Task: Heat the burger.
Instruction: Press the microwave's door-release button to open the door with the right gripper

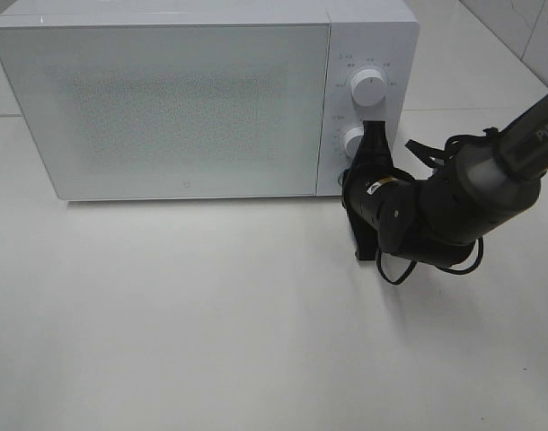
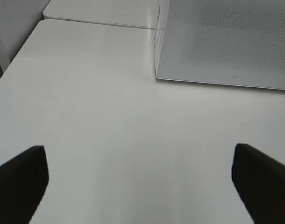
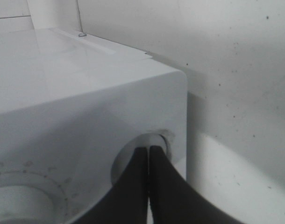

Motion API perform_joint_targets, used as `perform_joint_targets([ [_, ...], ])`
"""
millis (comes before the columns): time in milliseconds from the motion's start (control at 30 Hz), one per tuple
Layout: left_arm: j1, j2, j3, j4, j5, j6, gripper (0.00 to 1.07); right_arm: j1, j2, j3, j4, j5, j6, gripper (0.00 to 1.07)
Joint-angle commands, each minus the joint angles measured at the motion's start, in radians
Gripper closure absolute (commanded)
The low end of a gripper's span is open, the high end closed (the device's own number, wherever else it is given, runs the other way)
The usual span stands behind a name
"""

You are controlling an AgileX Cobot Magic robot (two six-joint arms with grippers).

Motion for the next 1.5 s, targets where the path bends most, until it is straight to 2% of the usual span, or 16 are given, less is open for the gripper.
perform_joint_targets([
  [33, 0.004, -0.017, 0.003, -0.008, -0.01, 0.002, 0.07, -0.006, 0.005, -0.022, -0.015, -0.063, -0.013, 1.07],
  [233, 0.004, -0.017, 0.003, -0.008, -0.01, 0.002, 0.07, -0.006, 0.004, -0.022, -0.022, -0.189, -0.012, 1.07],
  [433, 0.004, -0.017, 0.003, -0.008, -0.01, 0.002, 0.07, -0.006, 0.004, -0.03, -0.023, -0.223, -0.012, 1.07],
  [1033, 0.004, -0.017, 0.003, -0.008, -0.01, 0.002, 0.07, -0.006, 0.012, -0.131, -0.038, -0.395, -0.035, 1.07],
  [1100, 0.004, -0.017, 0.003, -0.008, -0.01, 0.002, 0.07, -0.02, 0.015, -0.135, -0.041, -0.469, -0.04, 1.07],
  [1500, 0.004, -0.017, 0.003, -0.008, -0.01, 0.002, 0.07, -0.04, 0.015, -0.135, -0.048, -0.462, -0.058, 1.07],
])
